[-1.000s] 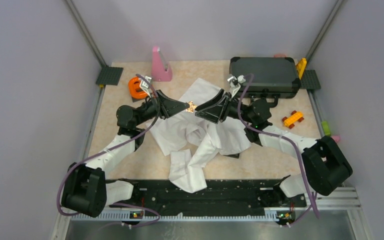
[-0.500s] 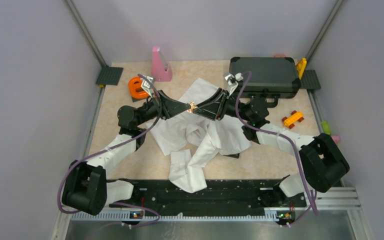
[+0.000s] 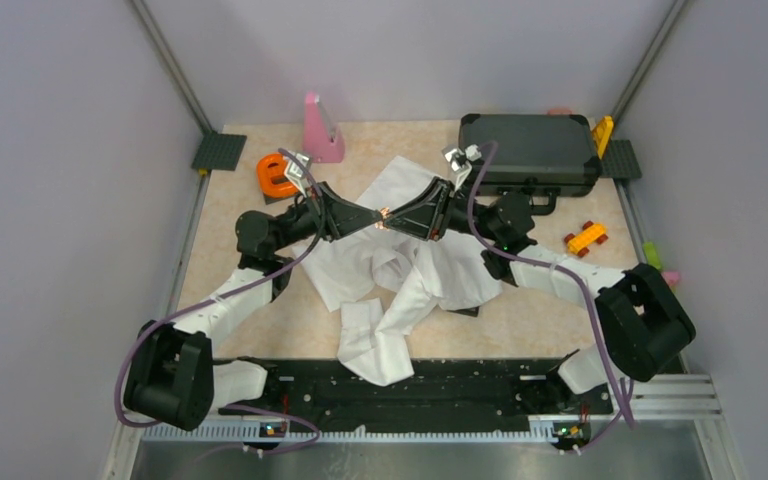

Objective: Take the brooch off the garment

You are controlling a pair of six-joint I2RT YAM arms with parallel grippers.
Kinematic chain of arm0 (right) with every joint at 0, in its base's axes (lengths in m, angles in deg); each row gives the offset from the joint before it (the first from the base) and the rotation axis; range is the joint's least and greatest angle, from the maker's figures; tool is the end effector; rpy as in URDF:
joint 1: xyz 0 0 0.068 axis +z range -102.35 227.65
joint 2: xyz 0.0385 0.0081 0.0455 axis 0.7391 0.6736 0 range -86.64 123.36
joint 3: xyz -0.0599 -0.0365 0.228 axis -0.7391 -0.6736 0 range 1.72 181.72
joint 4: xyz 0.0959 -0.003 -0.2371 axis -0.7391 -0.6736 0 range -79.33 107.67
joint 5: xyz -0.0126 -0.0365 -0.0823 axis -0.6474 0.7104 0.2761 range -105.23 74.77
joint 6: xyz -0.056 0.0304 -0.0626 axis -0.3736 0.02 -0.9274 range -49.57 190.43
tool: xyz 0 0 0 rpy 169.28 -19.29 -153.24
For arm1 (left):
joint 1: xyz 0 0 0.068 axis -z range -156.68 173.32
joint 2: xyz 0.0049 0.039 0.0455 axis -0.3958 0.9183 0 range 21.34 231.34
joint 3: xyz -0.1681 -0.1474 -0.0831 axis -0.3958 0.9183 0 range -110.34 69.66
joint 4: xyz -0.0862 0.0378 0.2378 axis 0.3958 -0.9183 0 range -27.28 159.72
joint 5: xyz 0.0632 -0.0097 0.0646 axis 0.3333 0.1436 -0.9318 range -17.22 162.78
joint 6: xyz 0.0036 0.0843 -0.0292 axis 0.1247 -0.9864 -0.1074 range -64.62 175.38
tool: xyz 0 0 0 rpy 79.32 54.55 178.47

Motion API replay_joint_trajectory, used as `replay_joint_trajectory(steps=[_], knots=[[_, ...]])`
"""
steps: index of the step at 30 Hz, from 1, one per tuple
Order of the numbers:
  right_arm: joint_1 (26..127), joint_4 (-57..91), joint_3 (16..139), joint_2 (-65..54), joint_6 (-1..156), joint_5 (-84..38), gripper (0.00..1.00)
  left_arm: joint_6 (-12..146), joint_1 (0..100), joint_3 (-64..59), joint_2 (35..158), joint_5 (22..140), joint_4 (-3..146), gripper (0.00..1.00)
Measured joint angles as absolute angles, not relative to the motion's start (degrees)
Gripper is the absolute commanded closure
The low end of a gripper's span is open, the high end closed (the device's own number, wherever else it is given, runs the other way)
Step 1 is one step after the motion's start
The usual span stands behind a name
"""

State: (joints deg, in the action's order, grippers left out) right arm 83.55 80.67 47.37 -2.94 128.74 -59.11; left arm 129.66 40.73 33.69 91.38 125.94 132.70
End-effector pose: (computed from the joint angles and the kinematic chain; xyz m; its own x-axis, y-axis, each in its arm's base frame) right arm 0.2424 0.2435 0.2959 -0.6132 0.3132 -0.7251 -0.7803 -0.0972 0.6179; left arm 0.2481 -0.1446 0.3029 -0.6912 -0.3882 -0.6096 0.6738 -0.0410 -0.7378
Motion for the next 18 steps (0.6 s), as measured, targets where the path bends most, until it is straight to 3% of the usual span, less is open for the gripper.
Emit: replay_joint_trajectory(steps=[18], knots=[[83.55,73.85,48.79,-3.09,127.43,-59.04,0.87,124.11,40.55,33.69,89.55,126.23,126.30,1.00]])
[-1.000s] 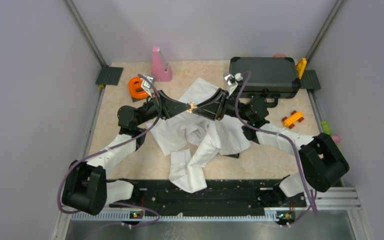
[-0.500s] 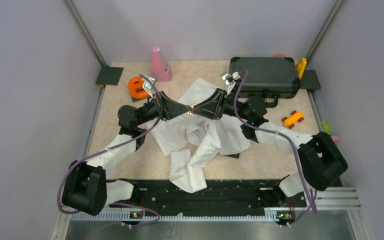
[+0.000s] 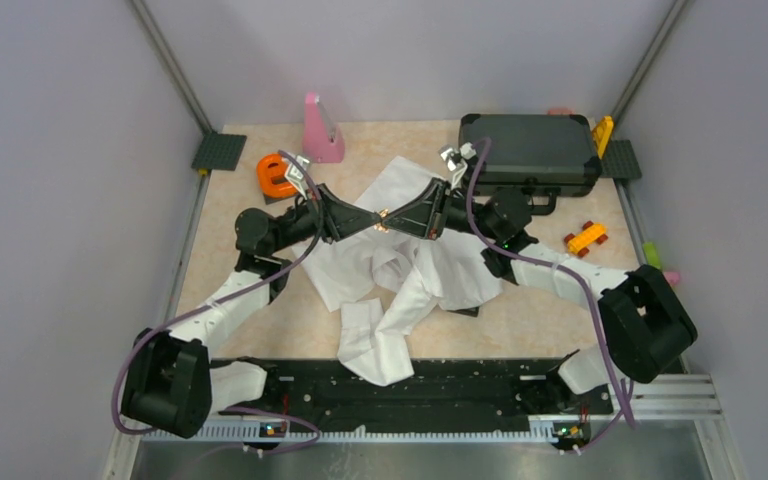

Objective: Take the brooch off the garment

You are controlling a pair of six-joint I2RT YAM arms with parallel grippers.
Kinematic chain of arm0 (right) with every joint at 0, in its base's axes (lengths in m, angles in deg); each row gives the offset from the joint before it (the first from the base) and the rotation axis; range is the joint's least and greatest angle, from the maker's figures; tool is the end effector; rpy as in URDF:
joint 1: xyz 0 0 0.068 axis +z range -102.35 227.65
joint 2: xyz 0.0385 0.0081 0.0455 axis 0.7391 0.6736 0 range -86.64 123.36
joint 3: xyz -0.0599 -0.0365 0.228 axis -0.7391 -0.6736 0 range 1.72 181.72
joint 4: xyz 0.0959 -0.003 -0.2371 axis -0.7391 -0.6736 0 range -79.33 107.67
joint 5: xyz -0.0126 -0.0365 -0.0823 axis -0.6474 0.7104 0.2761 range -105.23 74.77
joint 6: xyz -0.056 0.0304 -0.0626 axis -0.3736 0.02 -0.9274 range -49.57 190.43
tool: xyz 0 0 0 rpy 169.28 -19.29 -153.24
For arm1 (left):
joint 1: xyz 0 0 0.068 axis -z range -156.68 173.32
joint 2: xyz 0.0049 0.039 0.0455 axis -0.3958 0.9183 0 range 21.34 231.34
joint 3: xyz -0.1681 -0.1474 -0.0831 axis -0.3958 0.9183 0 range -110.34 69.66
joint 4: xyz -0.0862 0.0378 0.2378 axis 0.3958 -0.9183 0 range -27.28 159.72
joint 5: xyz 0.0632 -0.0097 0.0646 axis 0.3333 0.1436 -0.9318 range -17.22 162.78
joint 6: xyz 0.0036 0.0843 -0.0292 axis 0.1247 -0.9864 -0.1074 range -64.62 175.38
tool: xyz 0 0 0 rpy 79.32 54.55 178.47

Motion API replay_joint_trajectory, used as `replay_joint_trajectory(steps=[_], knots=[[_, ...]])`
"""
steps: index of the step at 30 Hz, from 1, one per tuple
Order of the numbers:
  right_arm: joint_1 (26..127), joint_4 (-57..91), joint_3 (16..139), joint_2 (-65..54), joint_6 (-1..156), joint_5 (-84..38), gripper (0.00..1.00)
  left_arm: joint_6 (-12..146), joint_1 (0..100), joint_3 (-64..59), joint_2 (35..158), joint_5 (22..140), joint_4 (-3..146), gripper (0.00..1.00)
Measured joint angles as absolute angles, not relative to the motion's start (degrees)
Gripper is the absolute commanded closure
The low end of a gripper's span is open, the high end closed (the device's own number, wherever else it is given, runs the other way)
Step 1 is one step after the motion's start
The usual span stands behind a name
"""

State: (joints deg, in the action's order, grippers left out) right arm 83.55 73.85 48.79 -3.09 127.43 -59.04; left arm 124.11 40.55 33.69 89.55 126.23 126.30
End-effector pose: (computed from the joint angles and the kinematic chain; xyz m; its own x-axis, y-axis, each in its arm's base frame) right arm 0.2479 0.2474 0.2909 -0.6489 0.2774 -0.7085 -0.7471 -0.0555 0.6624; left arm 0.2483 -0.1440 0.2989 -0.6730 -0.3723 -0.6391 0.6845 0.0139 -0.7289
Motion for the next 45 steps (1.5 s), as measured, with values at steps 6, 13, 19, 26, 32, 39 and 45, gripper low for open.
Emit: replay_joint_trajectory(steps=[6,13,19,26,32,39,45], knots=[[83.62,69.50,50.49,-3.66,126.16,-59.15,0.90,121.56,40.51,33.76,88.24,125.33,124.90,1.00],[83.64,64.02,52.63,-4.10,124.41,-60.44,0.98,119.50,40.49,33.78,87.23,124.96,123.46,1.00],[83.49,58.60,54.95,-4.10,122.55,-62.32,0.97,118.34,40.44,33.78,87.10,125.18,122.72,1.00],[83.42,54.75,55.54,-4.21,121.79,-62.45,1.00,116.81,40.31,33.85,86.84,125.64,121.19,1.00],[83.03,58.40,53.29,-4.32,126.49,-61.16,1.00,114.15,40.88,34.98,84.37,124.02,120.18,1.00],[83.05,62.36,50.27,-4.47,129.68,-58.67,0.97,112.31,41.67,35.73,83.65,122.12,118.63,1.00],[83.09,62.90,49.09,-5.76,129.96,-56.86,0.91,112.16,42.17,35.73,83.65,121.00,118.58,1.00]])
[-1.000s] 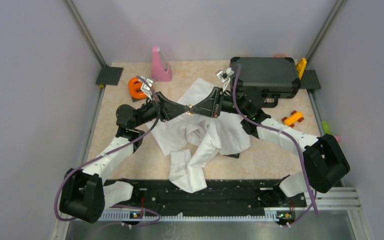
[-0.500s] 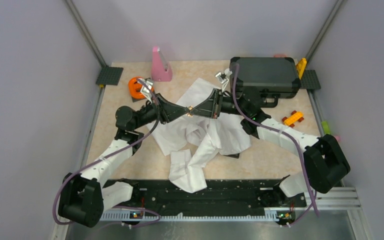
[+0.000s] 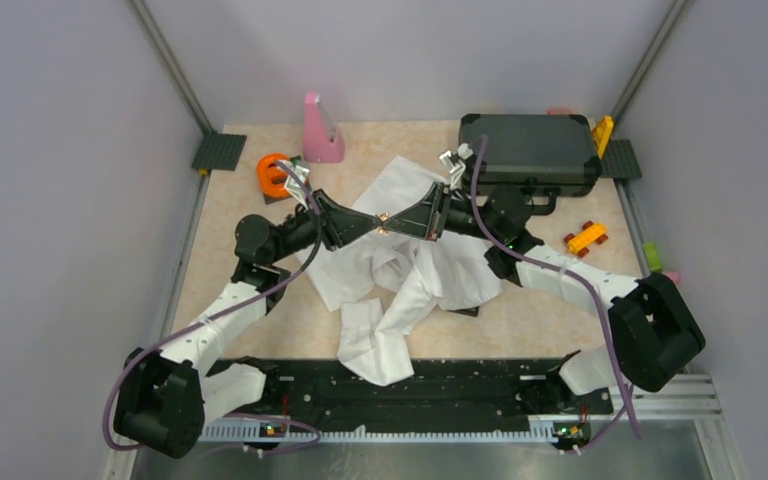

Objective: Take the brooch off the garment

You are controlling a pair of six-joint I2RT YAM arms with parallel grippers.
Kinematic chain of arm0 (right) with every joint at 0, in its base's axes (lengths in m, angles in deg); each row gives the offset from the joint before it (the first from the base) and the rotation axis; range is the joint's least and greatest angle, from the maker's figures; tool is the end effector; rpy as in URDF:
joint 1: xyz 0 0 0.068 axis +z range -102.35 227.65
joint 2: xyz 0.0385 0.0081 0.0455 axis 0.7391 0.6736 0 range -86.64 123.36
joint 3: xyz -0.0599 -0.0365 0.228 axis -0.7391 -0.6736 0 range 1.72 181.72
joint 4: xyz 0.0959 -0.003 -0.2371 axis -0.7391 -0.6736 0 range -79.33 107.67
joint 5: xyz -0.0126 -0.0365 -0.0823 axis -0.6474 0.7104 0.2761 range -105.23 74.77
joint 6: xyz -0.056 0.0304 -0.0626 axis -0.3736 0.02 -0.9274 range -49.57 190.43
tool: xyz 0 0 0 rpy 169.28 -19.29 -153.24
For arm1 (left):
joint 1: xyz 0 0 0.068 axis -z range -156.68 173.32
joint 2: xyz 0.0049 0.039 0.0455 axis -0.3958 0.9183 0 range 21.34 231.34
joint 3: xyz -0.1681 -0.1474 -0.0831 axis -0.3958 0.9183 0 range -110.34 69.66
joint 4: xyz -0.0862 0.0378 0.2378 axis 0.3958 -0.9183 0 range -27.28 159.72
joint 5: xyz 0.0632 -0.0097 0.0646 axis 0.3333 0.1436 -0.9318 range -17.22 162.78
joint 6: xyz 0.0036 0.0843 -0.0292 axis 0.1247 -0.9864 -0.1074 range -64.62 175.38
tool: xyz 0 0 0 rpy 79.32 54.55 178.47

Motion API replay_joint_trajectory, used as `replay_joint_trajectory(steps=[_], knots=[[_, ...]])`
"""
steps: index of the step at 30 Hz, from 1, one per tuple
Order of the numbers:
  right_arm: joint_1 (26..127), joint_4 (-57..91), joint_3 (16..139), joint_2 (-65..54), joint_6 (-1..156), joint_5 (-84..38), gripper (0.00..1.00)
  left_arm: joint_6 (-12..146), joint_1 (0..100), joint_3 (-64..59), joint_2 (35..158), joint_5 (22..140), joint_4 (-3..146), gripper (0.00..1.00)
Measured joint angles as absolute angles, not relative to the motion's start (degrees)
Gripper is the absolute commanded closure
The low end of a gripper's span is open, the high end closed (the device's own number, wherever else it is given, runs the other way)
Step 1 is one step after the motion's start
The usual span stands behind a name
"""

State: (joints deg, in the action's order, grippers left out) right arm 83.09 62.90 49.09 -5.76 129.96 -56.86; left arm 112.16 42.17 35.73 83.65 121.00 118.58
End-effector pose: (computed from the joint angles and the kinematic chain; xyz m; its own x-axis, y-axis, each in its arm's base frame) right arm 0.2519 0.2442 0.2842 -0.7463 0.2595 -0.6129 -0.6312 0.0161 0.7755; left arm 0.2377 -0.1439 0.2994 -0.5517 -0.4006 -0.7315 0.7572 0.1272 -0.6407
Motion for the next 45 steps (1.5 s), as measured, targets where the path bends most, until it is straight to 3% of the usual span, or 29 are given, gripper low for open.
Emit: replay_joint_trajectory(steps=[5,10,14,28,32,38,45], knots=[[83.12,62.77,48.94,-6.04,129.39,-55.83,0.79,111.24,42.30,35.75,83.58,119.96,118.34,1.00],[82.66,62.09,48.20,-7.44,127.47,-53.69,0.72,109.93,42.23,35.75,82.71,119.47,117.27,1.00],[82.07,61.72,47.70,-8.40,126.09,-52.90,0.57,109.10,42.21,35.75,81.81,119.37,116.46,1.00],[81.72,55.56,45.97,-13.78,118.86,-50.58,0.50,103.65,42.23,35.75,81.29,119.82,114.89,1.00],[81.72,45.92,47.28,-17.26,119.51,-45.14,0.47,88.36,42.78,36.47,77.53,119.45,112.64,1.00],[81.72,30.58,50.89,-18.39,135.62,-38.45,0.52,50.04,48.29,40.14,70.95,119.91,111.79,1.00],[83.36,24.56,50.89,-20.23,148.50,-37.45,0.52,19.18,52.81,40.71,72.39,119.37,109.49,1.00]])
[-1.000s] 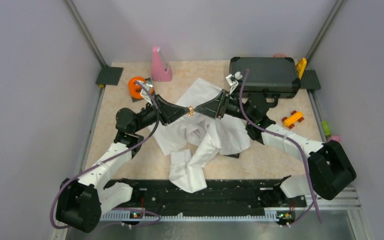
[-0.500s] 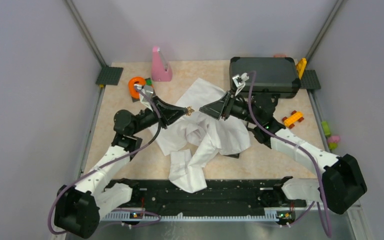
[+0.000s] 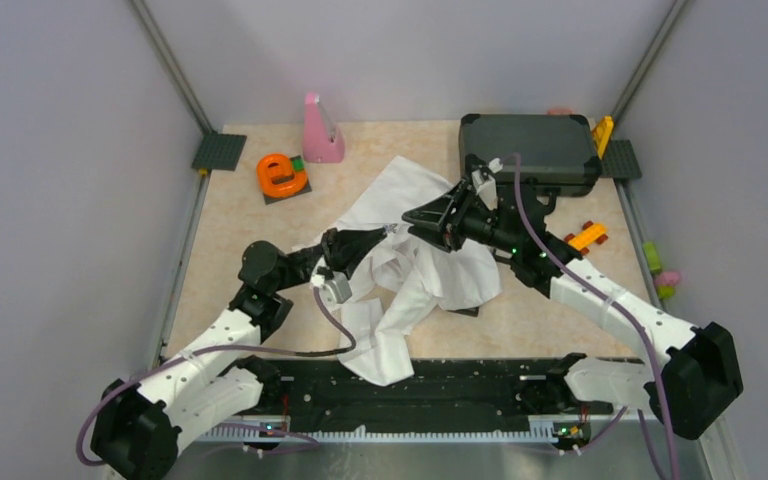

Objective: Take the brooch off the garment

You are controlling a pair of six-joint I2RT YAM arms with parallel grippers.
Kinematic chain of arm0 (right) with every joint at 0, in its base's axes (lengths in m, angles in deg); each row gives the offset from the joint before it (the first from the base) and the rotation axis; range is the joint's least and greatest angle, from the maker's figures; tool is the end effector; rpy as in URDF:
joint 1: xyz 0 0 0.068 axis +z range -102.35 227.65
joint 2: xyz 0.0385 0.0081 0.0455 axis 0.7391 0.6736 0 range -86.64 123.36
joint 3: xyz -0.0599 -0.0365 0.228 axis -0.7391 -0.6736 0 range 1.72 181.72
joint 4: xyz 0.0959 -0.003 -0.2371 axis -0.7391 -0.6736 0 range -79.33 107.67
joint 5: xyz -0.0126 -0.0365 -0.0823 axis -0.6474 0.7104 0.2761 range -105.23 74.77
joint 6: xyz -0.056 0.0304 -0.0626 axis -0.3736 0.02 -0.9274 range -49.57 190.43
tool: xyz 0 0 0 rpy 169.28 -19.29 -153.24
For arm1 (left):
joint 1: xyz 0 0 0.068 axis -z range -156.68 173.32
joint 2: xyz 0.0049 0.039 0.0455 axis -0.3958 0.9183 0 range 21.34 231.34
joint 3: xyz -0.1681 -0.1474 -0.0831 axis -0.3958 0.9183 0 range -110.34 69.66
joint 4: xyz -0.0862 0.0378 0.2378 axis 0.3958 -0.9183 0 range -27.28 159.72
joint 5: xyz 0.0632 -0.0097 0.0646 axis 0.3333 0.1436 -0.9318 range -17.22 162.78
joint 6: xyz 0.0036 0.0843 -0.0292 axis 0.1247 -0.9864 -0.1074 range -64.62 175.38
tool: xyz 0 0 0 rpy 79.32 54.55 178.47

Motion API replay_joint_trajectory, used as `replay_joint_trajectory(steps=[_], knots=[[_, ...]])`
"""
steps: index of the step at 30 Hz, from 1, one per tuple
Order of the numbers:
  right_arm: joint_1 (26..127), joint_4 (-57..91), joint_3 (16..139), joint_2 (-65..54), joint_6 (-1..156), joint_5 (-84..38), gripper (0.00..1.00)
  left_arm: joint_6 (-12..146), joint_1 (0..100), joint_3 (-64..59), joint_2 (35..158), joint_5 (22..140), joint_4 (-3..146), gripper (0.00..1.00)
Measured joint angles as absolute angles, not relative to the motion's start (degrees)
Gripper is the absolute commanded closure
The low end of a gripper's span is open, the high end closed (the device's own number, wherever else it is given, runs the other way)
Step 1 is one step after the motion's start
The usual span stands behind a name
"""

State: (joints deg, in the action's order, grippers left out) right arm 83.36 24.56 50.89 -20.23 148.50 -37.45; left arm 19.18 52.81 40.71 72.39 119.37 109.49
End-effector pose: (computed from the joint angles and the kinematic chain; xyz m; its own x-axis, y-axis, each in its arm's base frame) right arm 0.2421 0.2111 0.2827 -0.8543 0.5013 -0.1369 -0.0314 0.2131 0.9765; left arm 0.1829 -0.1699 0.2959 0.7689 0.0313 -0.6386 0.6031 0.2960 0.7407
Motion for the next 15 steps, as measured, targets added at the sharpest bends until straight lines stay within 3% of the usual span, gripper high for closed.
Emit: replay_joint_trajectory(steps=[6,15], knots=[[85.54,24.89,50.91,-22.35,151.93,-37.25,0.53,4.12,56.13,41.78,70.84,119.32,105.36,1.00],[87.88,27.03,50.89,-20.40,153.63,-37.47,0.63,-2.92,57.36,41.36,70.73,118.88,100.31,1.00]])
